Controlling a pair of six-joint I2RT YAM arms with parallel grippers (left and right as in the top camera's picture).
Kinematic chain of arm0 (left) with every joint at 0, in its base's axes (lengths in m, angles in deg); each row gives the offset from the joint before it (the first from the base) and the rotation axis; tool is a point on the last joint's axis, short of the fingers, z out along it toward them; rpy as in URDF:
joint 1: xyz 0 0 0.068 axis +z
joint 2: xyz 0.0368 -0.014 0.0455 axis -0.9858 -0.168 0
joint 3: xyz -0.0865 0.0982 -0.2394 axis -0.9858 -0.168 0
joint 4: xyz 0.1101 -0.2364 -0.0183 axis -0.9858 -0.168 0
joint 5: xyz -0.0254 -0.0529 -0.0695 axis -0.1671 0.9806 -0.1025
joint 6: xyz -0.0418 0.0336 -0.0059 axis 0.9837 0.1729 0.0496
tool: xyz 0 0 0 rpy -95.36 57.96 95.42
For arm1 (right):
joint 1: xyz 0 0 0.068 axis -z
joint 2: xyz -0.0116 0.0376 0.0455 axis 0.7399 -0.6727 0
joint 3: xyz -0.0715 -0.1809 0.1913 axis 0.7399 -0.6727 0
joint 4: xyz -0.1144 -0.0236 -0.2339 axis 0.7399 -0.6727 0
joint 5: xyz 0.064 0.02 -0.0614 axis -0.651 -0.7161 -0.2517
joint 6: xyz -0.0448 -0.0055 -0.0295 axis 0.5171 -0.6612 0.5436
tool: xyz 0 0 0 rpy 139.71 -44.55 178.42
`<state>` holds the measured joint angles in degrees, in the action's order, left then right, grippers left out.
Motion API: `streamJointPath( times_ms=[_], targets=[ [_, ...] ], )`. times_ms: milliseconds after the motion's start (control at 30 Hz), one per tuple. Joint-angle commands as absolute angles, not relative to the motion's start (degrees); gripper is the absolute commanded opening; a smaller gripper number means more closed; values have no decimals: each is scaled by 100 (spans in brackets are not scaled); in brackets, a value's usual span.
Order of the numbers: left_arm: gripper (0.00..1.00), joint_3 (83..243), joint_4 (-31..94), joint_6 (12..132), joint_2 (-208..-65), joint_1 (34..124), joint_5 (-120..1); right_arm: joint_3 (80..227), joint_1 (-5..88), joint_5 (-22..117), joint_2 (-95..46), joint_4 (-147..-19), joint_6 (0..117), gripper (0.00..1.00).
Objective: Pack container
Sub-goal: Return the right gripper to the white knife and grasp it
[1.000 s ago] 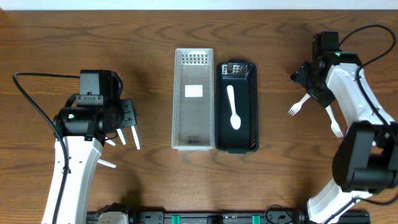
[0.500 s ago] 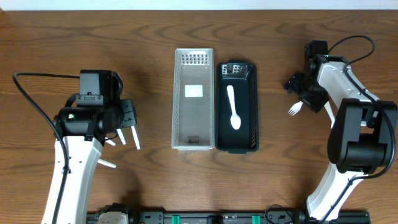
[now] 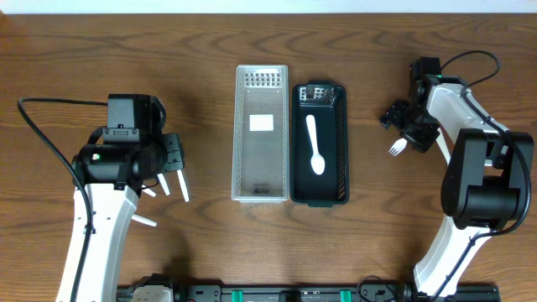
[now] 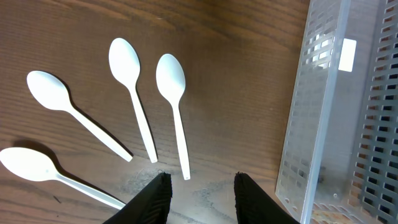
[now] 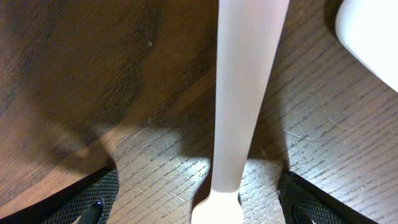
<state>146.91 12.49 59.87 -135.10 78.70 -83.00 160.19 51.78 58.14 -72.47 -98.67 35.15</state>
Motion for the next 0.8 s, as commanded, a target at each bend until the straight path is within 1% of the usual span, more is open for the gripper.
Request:
streamJointPath(
  times_ms=[0,100,167,267,400,567,600,667,767],
  targets=[
    [36,14782,1221,5998,-13514,7857,-8307,15985,5320,5768,-7540,-9878,3690,83],
    [36,14782,1221,5998,-13514,7857,-8307,15985,5372,5770,-7542,-9871,3716,73],
    [36,14782,1221,5998,-13514,7857,-8307,15985,5410,5770,-7542,-9856,3716,62],
    [36,14782,1221,5998,-13514,7857,-8307,15985,5453,5772,-7542,-9854,3723,48],
    [36,14782,1221,5998,-13514,7857,-8307,15985,5469,5772,-7542,-9854,3830,32],
    [36,14782,1221,5998,-13514,7857,-8307,15985,5466,5770,-7542,-9878,3830,8],
    [36,14782,1221,5998,-13514,7857,-8307,15985,5466,5770,-7542,-9880,3830,5],
    [36,14782,1221,5998,-13514,7857,-8307,15985,5466,5770,-7542,-9900,3830,2],
    [36,14782,1221,5998,-13514,7857,-8307,15985,5466,5770,-7542,-9930,3832,1]
  ],
)
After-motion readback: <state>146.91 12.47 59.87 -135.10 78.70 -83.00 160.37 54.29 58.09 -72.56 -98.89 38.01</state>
